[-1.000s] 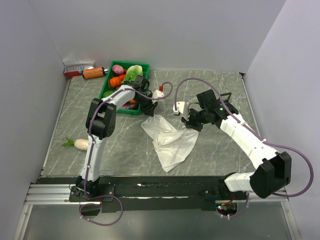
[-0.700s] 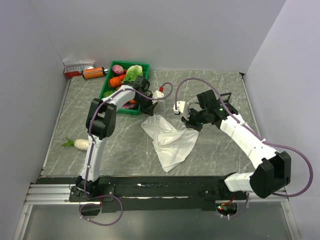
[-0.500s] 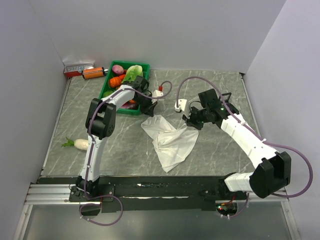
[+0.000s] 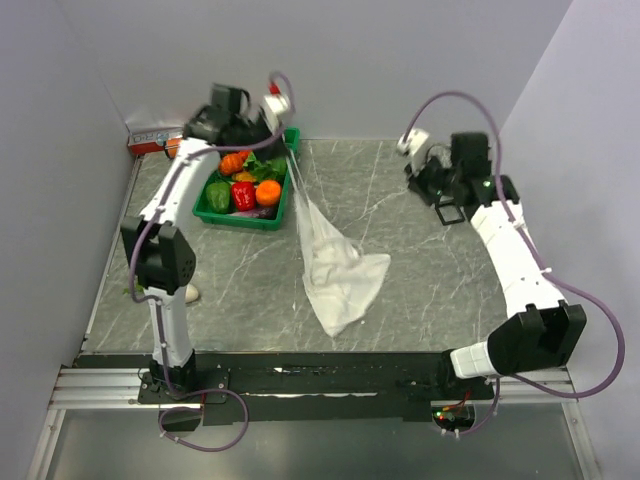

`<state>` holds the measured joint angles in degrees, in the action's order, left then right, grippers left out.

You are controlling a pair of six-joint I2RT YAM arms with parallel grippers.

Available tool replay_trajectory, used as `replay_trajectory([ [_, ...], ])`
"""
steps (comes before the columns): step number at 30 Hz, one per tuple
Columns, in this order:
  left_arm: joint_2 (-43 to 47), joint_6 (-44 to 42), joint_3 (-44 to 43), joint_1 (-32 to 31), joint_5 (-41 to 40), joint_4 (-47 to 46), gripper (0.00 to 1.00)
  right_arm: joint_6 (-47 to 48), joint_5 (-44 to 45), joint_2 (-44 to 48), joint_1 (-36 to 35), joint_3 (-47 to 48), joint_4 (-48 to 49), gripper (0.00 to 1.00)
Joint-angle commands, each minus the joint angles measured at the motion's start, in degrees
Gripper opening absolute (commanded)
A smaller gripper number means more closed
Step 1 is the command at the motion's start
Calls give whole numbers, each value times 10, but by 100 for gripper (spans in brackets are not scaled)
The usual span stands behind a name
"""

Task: Remove the brooch from the garment

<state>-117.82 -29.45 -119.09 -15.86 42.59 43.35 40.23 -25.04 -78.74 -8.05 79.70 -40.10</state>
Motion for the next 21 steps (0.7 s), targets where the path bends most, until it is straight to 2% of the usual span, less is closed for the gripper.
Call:
replay_trajectory([
  [1, 47, 106, -95, 22, 23, -74, 1, -44, -15, -28, 35, 99, 44, 0],
  [3, 53, 115, -97, 22, 27, -82, 1, -61, -41, -40, 35, 119, 27, 0],
  [4, 62, 122, -85, 22, 34, -86, 1, -72, -85, -45, 33, 115, 20, 1],
  [7, 79, 137, -41, 20, 38, -81, 1, -143, -139, -63, 23, 61, 28, 13],
  [8, 84, 137, -27, 21, 36, -77, 1, -161, -146, -69, 15, 28, 48, 24],
  [11, 117, 136, 48, 18, 28, -71, 1, -253, -150, -90, -12, -18, 112, 35],
  [13, 150, 131, 117, 18, 25, -75, 1, -272, -155, -110, -30, -19, 128, 39],
  [16, 193, 130, 198, 19, 6, -88, 1, -284, -142, -177, -74, 24, 136, 42],
  [19, 224, 121, 228, 21, -3, -69, 1, -337, -152, -267, -94, 98, 151, 42],
  [21, 246, 95, 231, 23, -1, -19, 1, -315, -116, -333, -110, 163, 130, 42],
])
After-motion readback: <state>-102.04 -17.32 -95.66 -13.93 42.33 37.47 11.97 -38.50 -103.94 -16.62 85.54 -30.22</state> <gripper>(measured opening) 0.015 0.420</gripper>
